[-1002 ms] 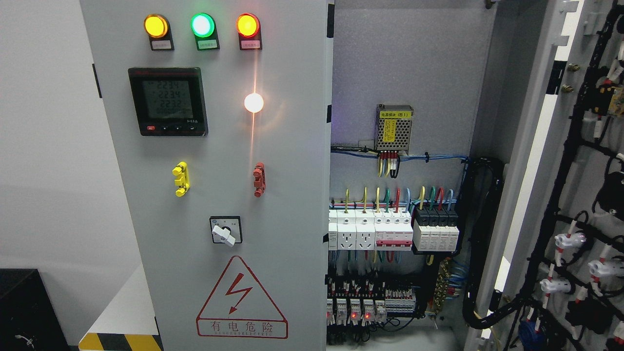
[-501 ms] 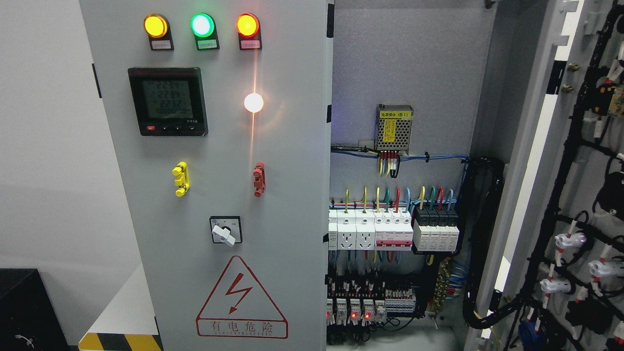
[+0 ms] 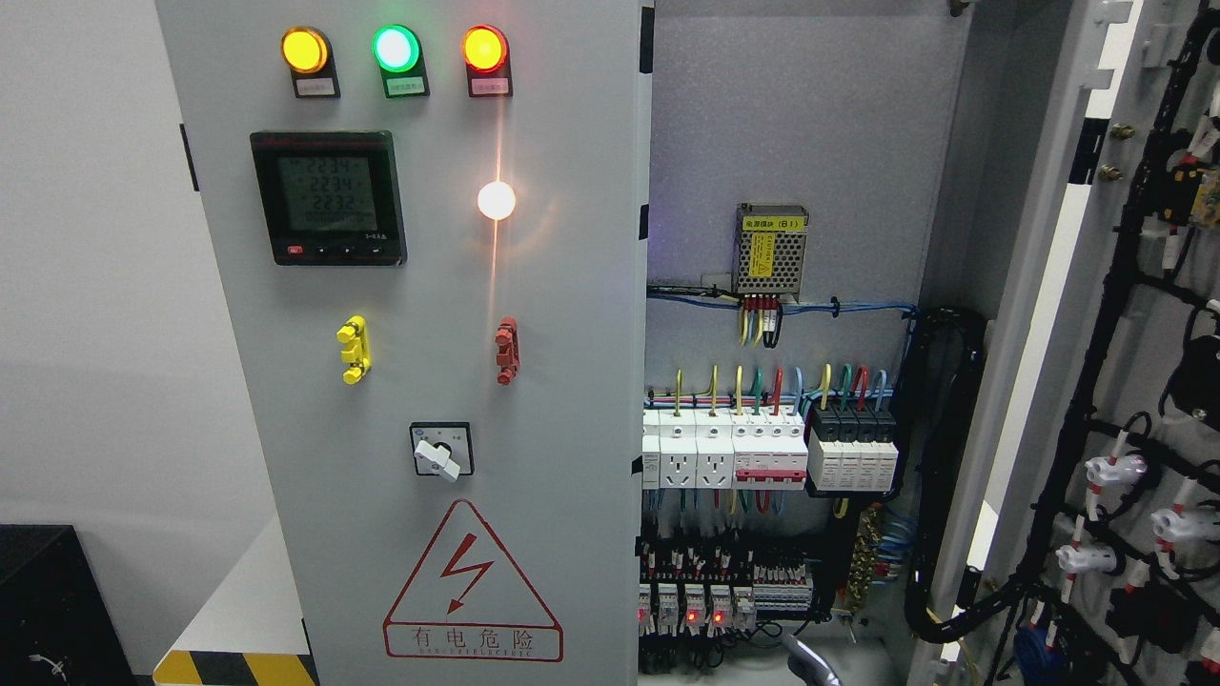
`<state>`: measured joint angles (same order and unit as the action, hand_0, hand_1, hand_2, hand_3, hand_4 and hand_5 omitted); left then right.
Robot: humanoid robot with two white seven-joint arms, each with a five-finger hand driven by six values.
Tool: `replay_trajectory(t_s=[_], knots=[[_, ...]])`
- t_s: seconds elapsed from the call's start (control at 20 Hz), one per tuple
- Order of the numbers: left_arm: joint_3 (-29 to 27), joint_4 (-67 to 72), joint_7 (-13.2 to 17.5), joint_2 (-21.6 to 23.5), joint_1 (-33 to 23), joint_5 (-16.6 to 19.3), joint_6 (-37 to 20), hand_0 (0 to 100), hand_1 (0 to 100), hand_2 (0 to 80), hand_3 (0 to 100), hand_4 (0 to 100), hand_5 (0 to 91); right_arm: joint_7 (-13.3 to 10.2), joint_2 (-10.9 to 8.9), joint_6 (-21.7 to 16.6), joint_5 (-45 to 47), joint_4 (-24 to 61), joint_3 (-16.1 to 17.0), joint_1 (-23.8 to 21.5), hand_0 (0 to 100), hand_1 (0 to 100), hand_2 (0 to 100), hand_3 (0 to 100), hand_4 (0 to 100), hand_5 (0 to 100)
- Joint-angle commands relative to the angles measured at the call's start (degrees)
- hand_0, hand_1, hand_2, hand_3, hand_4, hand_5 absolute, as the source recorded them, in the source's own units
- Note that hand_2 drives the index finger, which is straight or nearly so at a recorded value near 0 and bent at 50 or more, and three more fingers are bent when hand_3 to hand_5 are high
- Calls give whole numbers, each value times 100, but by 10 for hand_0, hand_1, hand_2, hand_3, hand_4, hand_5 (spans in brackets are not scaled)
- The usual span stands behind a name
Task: Open door with both hands
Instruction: 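Raise the right hand into the open cabinet toward the breaker row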
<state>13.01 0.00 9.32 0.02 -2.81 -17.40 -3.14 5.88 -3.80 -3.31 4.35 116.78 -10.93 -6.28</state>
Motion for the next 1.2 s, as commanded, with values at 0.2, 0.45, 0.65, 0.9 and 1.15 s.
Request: replay_trajectory(t_s=[0.2,0.45,0.65,0.9,1.15], knots=[[-1,-150,0,112,0,0,-3,0,0,0,0,0,0,10,283,682,-5,-42,-14,1040,0,0,0,0,0,0],[-1,-150,9,112,0,0,-3,0,0,0,0,0,0,10,283,964,4,-85,-40,1419,0,0,0,0,0,0],[-1,-150,9,112,-9,0,-3,0,0,0,0,0,0,18,450,1131,13,-261,-67,1735,0,0,0,0,0,0],[-1,-150,9,121,-18,0,-3,0,0,0,0,0,0,18,494,1324,294,-542,-155,2165,0,0,0,0,0,0],[-1,-150,9,112,-9,0,-3,0,0,0,0,0,0,18,494,1430,557,-981,-155,2649,0,0,0,0,0,0]])
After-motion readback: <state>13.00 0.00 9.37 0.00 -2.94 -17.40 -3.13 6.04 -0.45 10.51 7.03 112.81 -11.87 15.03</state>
